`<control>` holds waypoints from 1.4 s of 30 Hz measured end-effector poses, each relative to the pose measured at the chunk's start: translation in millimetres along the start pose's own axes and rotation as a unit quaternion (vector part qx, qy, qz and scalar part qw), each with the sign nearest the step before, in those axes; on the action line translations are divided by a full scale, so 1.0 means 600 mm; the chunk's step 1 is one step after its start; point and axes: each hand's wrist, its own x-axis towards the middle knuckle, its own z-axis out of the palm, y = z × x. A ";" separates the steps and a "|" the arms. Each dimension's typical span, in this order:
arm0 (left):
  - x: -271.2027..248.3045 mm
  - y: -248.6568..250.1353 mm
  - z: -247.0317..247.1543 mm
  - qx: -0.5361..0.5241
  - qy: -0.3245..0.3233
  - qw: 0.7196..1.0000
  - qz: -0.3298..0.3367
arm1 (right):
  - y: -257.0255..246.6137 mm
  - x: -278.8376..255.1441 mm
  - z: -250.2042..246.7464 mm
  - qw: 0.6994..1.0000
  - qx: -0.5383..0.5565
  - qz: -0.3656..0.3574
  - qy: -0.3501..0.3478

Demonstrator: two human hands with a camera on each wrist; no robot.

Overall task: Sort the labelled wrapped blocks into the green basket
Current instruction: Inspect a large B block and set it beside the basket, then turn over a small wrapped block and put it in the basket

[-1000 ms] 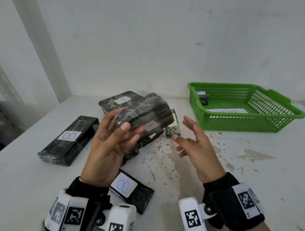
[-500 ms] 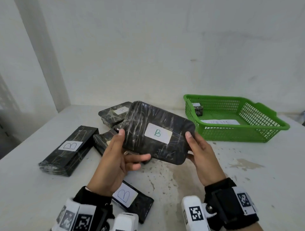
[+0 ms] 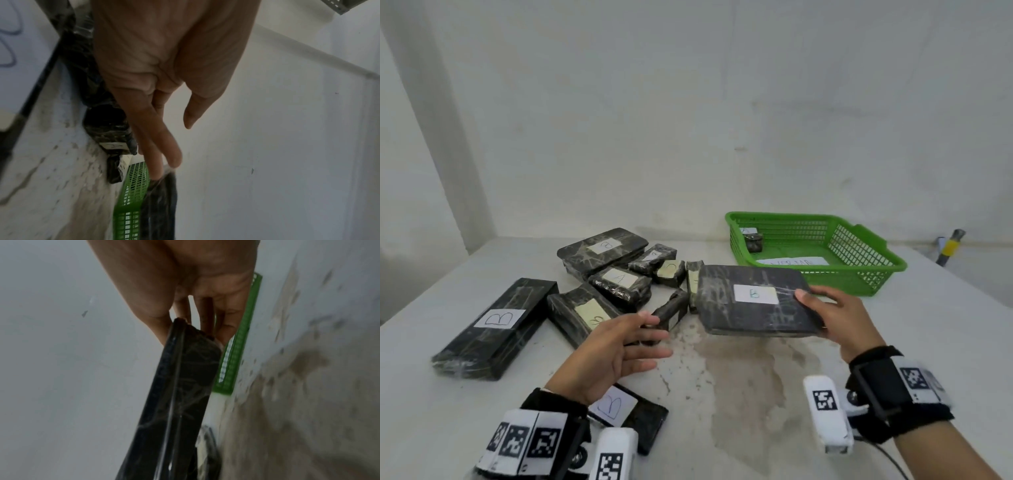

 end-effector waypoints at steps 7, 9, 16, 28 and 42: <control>0.004 -0.002 -0.001 -0.011 0.018 1.000 -0.004 | 0.024 0.059 -0.061 0.995 -0.072 0.064 0.022; 0.005 -0.005 0.000 0.001 0.018 1.000 -0.002 | 0.033 0.077 -0.070 0.992 -0.097 0.075 0.031; 0.003 -0.003 0.004 0.023 0.013 1.000 0.016 | 0.058 0.123 -0.079 0.967 -0.238 0.057 0.076; 0.014 0.020 0.028 0.091 0.057 0.993 0.054 | 0.036 0.106 -0.058 0.919 -0.373 0.058 0.115; 0.073 0.042 0.049 0.517 0.074 0.852 0.030 | 0.000 -0.024 0.181 0.966 -0.174 -0.012 -0.190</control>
